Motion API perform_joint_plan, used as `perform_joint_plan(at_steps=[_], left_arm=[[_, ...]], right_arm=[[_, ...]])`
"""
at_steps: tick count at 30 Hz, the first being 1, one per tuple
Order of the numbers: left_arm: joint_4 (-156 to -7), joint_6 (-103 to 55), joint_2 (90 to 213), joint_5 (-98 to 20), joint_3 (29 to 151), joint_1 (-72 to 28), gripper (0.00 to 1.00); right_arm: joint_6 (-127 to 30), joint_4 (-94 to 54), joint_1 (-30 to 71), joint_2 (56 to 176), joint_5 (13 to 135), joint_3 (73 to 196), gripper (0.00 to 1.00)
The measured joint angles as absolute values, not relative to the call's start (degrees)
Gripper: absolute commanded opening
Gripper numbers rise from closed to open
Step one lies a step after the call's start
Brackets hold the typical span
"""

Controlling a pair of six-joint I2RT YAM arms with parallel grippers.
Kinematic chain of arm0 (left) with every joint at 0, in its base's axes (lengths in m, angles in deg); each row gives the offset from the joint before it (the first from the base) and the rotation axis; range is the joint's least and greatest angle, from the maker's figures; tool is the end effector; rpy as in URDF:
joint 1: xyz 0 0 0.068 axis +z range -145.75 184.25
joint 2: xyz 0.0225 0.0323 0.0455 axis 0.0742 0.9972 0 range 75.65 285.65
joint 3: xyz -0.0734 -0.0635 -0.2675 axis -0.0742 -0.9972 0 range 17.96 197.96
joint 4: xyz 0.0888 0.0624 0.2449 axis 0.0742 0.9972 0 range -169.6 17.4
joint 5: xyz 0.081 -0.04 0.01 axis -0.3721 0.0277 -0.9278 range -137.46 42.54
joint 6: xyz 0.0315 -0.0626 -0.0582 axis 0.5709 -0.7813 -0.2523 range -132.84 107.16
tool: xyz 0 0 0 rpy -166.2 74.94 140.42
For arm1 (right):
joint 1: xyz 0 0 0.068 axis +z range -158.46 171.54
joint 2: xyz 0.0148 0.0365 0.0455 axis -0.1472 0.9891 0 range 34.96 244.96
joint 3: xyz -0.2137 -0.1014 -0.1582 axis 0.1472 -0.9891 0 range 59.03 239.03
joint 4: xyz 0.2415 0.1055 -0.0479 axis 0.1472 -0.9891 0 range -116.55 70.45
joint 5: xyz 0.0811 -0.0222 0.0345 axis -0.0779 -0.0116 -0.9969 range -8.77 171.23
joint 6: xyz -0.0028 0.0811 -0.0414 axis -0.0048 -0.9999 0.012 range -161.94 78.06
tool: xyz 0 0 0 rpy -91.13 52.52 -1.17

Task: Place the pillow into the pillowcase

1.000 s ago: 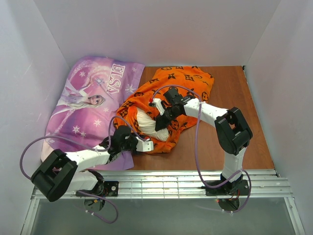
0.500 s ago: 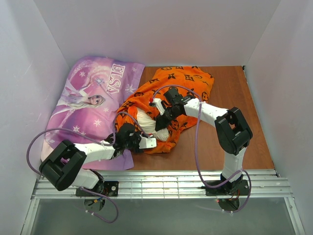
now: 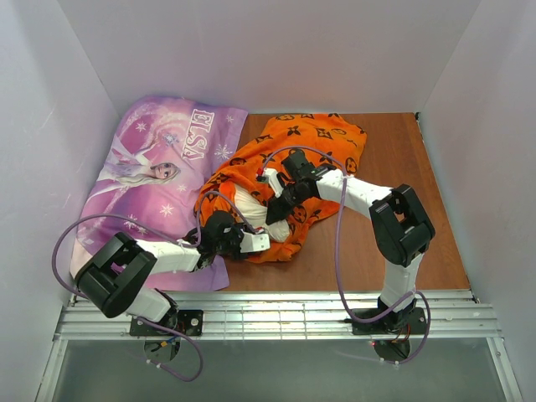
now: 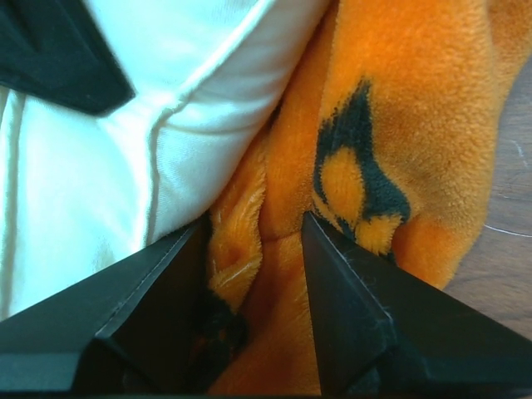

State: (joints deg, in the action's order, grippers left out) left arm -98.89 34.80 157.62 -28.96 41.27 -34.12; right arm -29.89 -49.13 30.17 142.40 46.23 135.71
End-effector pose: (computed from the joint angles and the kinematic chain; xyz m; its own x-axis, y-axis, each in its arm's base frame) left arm 0.2040 -0.1945 0.1070 0.2420 0.7022 -0.6696 0.8938 0.1073 0.4355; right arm 0.2984 0.2985 0.1773 -0.5108 -0.6271 -0.5881 -0.8587 0.3391 0.3842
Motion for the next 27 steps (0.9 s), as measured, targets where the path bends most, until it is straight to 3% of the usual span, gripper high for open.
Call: perform_joint_plan(at_steps=[6, 7, 8, 10, 15, 27], left_arm=[[-99.04, 34.19, 159.15, -28.9, 42.25, -34.12, 0.41], [-99.17, 33.75, 160.16, -28.83, 43.0, -34.12, 0.33], [-99.19, 33.2, 161.42, -28.61, 44.02, -34.12, 0.15], [-97.45, 32.92, 164.16, -27.85, 47.0, -34.12, 0.0], [-91.54, 33.88, 165.29, -25.09, 50.78, -33.94, 0.0], [-66.52, 32.61, 148.77, -15.58, 57.07, -34.77, 0.0]], right_arm=[[-29.98, -49.11, 30.17, 142.35, 46.1, 135.71, 0.01], [-30.0, -49.11, 30.15, 142.35, 46.1, 135.71, 0.01], [-30.0, -49.13, 30.15, 142.29, 46.12, 135.71, 0.01], [-30.02, -49.22, 30.1, 142.22, 46.12, 135.71, 0.01], [-31.24, -48.93, 29.95, 142.27, 46.19, 135.71, 0.01], [-48.03, -42.66, 30.5, 153.26, 38.8, 142.27, 0.01]])
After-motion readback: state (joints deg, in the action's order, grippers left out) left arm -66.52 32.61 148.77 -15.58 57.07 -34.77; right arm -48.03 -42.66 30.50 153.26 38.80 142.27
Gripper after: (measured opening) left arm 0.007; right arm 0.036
